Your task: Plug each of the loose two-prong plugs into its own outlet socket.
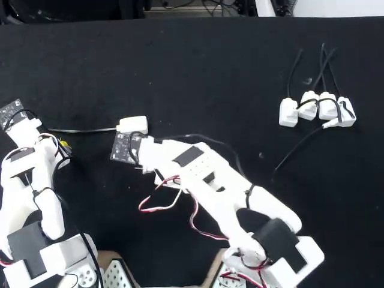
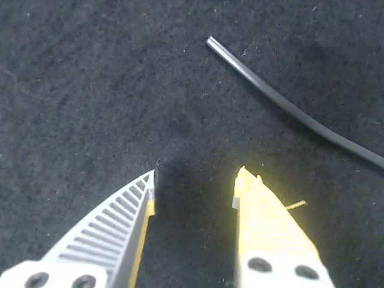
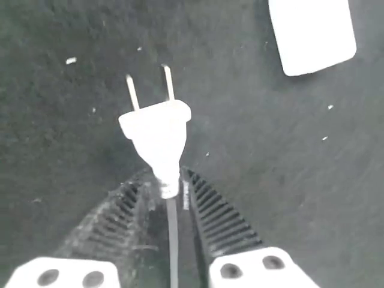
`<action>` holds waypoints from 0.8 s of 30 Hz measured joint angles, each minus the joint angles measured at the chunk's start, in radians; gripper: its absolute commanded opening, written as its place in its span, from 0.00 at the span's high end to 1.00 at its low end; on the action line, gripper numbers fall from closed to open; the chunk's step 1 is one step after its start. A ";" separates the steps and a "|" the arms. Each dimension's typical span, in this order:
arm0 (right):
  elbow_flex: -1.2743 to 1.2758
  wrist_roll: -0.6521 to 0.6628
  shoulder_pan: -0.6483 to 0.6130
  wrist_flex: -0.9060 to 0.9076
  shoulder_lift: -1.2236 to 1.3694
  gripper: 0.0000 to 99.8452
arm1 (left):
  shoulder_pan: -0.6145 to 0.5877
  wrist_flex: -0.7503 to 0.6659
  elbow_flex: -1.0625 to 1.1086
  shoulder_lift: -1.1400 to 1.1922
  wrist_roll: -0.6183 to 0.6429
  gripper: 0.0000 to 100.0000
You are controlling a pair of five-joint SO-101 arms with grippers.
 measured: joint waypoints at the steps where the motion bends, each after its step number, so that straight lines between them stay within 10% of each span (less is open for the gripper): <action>1: -0.002 -0.011 -0.002 0.018 0.017 0.91 | 0.000 0.000 0.000 0.000 0.000 0.79; 5: -0.078 -0.020 -0.002 0.146 0.124 0.80 | 0.000 0.000 0.000 0.000 0.000 0.79; 24: -0.364 -0.011 0.035 0.310 0.319 0.99 | 0.002 0.000 0.000 0.000 -0.002 0.79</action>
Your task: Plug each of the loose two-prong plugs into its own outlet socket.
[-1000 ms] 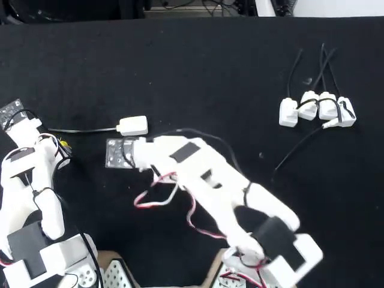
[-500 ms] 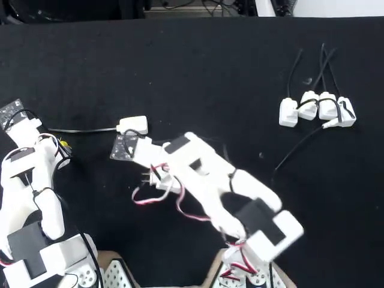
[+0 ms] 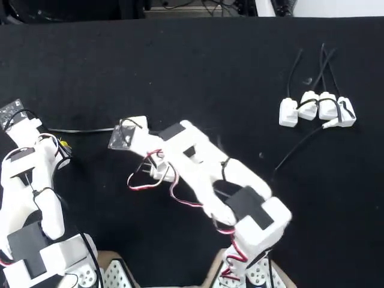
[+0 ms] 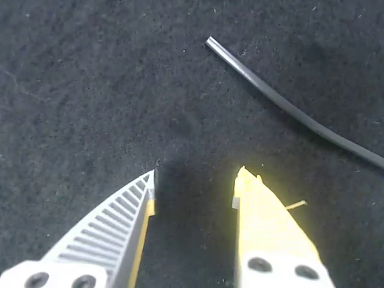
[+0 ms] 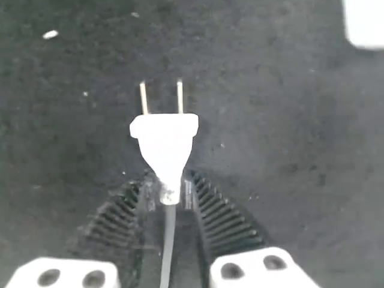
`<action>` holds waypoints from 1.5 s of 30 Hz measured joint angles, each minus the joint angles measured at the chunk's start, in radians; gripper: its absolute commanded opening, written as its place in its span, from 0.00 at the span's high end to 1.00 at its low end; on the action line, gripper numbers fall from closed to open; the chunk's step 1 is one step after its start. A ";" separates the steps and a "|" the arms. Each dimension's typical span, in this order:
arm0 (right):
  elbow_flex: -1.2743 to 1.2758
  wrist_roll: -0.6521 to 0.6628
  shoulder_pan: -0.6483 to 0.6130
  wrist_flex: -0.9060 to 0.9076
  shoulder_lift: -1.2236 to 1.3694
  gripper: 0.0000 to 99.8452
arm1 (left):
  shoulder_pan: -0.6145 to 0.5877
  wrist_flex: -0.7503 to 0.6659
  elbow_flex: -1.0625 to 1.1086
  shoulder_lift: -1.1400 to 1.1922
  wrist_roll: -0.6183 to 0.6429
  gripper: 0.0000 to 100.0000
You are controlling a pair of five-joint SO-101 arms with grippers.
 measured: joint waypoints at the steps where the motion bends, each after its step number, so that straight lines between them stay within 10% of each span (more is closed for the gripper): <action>1: 0.017 -0.014 0.015 0.000 -0.038 0.99 | 0.000 0.000 0.000 0.000 0.000 0.79; 15: 0.272 -0.433 0.157 -0.439 -0.362 0.99 | 0.342 0.155 0.043 -0.439 -0.046 0.79; 24: 0.331 -0.453 0.075 -0.494 -0.376 0.99 | 0.554 0.114 0.295 -0.965 -0.040 0.79; 45: 0.494 -0.430 -0.066 -0.459 -0.703 0.99 | 0.571 0.107 0.325 -0.976 -0.040 0.79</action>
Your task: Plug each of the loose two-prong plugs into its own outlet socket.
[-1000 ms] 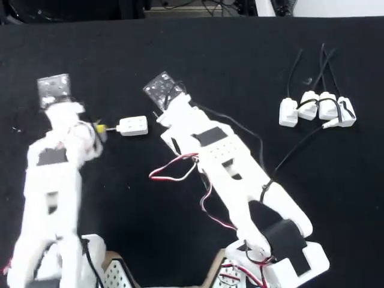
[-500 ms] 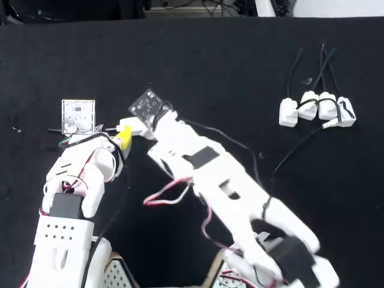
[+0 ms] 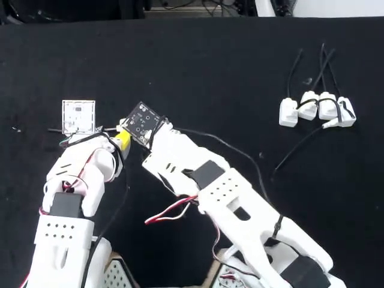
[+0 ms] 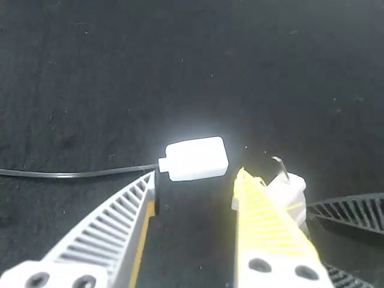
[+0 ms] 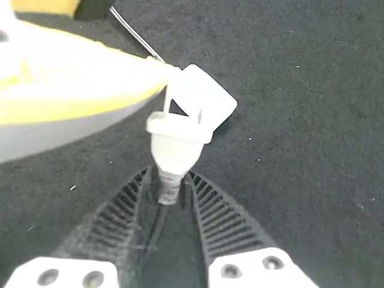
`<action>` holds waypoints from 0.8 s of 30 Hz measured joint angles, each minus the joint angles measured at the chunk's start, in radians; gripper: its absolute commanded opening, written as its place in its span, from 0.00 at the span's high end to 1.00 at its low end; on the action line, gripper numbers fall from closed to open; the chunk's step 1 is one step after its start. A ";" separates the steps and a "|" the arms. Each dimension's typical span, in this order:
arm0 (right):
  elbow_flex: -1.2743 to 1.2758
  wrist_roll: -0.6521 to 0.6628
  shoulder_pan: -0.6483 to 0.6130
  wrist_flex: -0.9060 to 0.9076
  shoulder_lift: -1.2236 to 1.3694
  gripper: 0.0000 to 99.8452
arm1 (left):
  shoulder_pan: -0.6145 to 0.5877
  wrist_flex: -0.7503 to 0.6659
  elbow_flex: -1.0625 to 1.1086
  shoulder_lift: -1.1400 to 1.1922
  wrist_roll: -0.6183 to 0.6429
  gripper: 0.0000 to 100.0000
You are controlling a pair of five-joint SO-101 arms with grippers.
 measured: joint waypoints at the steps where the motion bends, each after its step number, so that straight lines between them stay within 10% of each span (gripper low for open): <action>1: 0.000 0.000 0.000 0.000 -0.002 0.99 | 0.000 0.000 -0.006 0.000 0.000 0.79; 24: 0.002 0.003 -0.015 0.046 0.000 0.99 | 0.046 0.020 -0.018 -0.003 -0.091 0.79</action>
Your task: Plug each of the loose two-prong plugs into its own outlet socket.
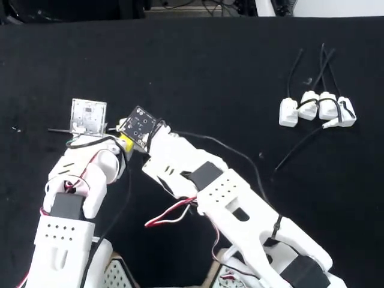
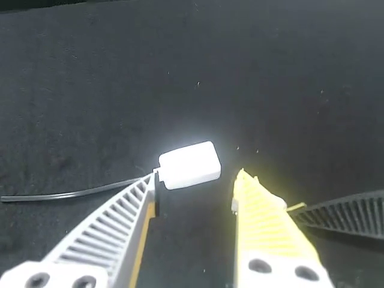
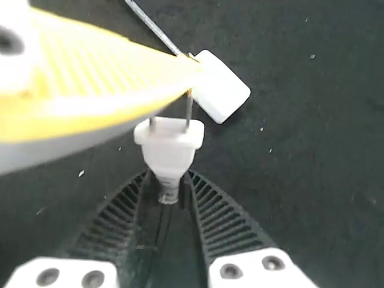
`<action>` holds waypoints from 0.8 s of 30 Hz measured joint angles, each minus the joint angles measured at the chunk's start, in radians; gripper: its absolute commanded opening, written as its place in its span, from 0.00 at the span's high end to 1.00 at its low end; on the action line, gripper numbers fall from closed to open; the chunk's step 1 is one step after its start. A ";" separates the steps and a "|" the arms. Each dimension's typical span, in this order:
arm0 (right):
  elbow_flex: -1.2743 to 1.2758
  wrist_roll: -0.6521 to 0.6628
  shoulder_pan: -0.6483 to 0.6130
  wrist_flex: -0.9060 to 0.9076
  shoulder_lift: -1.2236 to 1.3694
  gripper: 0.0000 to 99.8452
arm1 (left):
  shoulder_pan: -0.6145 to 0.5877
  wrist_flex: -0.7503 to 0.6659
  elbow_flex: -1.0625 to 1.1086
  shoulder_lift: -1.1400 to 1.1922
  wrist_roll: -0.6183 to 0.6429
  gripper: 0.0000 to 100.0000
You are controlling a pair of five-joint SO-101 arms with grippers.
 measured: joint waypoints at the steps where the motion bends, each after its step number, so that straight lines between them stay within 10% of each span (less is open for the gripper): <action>1: 0.000 0.000 0.000 0.008 0.000 0.99 | 0.000 -0.018 0.015 0.000 -0.008 0.79; 24: -0.132 0.006 -0.011 0.193 -0.011 0.99 | -0.074 -0.216 0.178 0.005 -0.035 0.79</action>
